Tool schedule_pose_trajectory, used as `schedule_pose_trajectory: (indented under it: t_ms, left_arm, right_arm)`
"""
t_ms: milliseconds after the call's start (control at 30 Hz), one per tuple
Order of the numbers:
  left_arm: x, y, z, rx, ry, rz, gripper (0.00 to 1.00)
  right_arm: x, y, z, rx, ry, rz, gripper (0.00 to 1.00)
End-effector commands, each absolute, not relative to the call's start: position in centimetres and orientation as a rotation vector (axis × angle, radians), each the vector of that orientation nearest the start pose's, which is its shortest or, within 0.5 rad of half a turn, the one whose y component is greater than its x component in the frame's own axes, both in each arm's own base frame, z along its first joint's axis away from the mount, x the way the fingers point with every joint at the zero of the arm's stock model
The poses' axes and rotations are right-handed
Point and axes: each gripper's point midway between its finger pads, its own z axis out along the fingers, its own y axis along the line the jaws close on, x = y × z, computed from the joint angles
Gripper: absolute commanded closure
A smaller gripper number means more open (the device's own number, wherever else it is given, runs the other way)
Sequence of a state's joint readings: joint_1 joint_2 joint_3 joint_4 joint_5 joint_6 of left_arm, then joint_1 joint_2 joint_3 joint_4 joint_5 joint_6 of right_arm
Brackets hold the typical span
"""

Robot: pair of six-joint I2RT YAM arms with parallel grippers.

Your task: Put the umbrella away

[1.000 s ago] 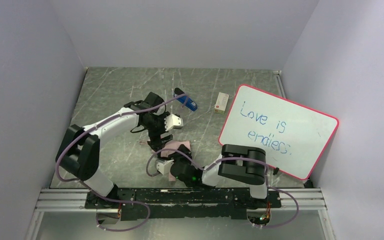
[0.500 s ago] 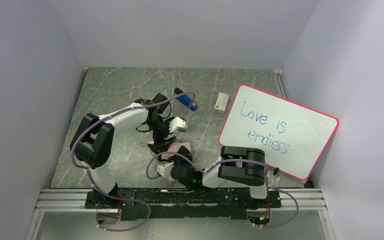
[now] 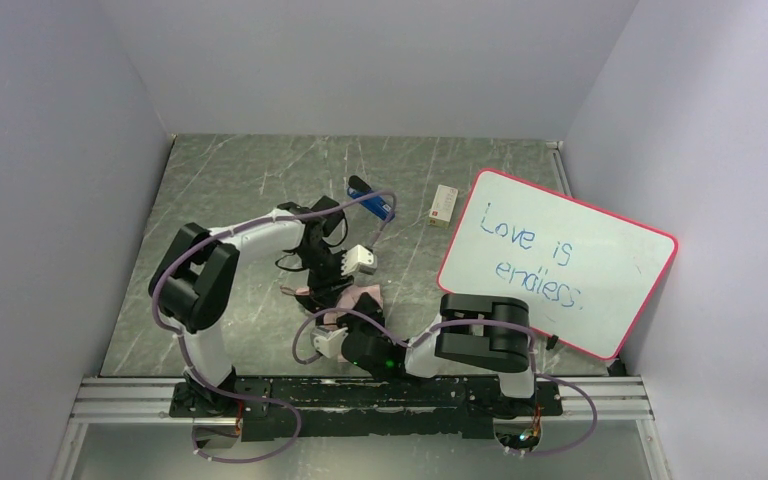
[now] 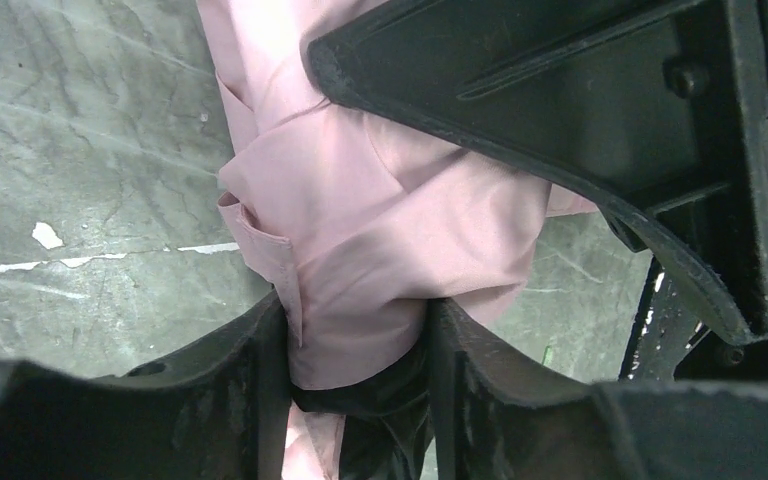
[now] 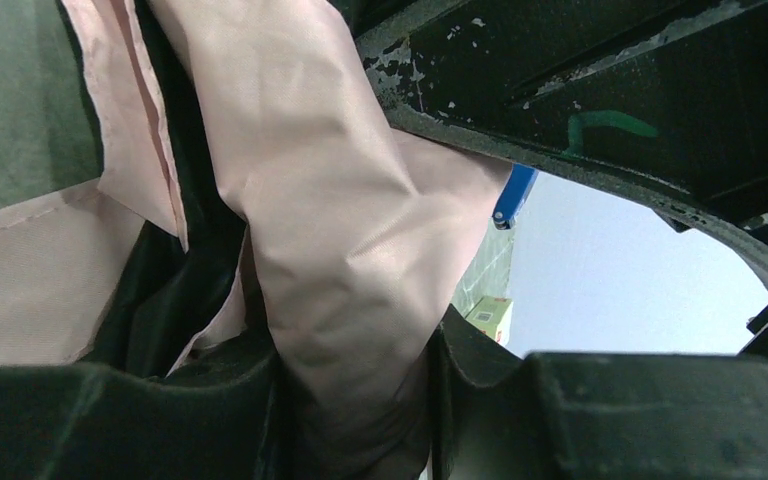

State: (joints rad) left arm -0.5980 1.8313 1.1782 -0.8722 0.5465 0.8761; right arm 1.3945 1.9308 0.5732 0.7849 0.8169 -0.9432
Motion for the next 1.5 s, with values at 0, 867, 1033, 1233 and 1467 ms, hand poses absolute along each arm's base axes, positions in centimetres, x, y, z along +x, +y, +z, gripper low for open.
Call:
schedule_pose_trajectory:
  t_ms: [0,867,1033,1233,1467]
  left_arm:
    - [19.0,-19.1,-1.4,2.133,2.233,-0.709,0.61]
    - [21.1,-17.7,-2.5,1.967,2.241,-0.422,0.95]
    - [21.5,-16.9,-3.0,1.965,2.235,-0.336,0.95]
    - [22.7,-16.2,-3.4,1.961,2.238,-0.226,0.95]
    - [24.5,-14.7,-3.8,1.97,2.22,-0.043,0.95]
  right_arm:
    - [18.5,27.7,-5.0,-1.864,1.281,-0.541,0.92]
    - [16.0,28.2,13.6,-0.943,1.505,0.278,0.38]
    - [15.7,26.9,13.5,-0.882,1.553,0.329,0.38]
    - [15.9,27.6,13.8,-0.867,1.595,0.364,0.38]
    - [18.6,26.2,15.0,-0.662,1.719,0.536,0.38]
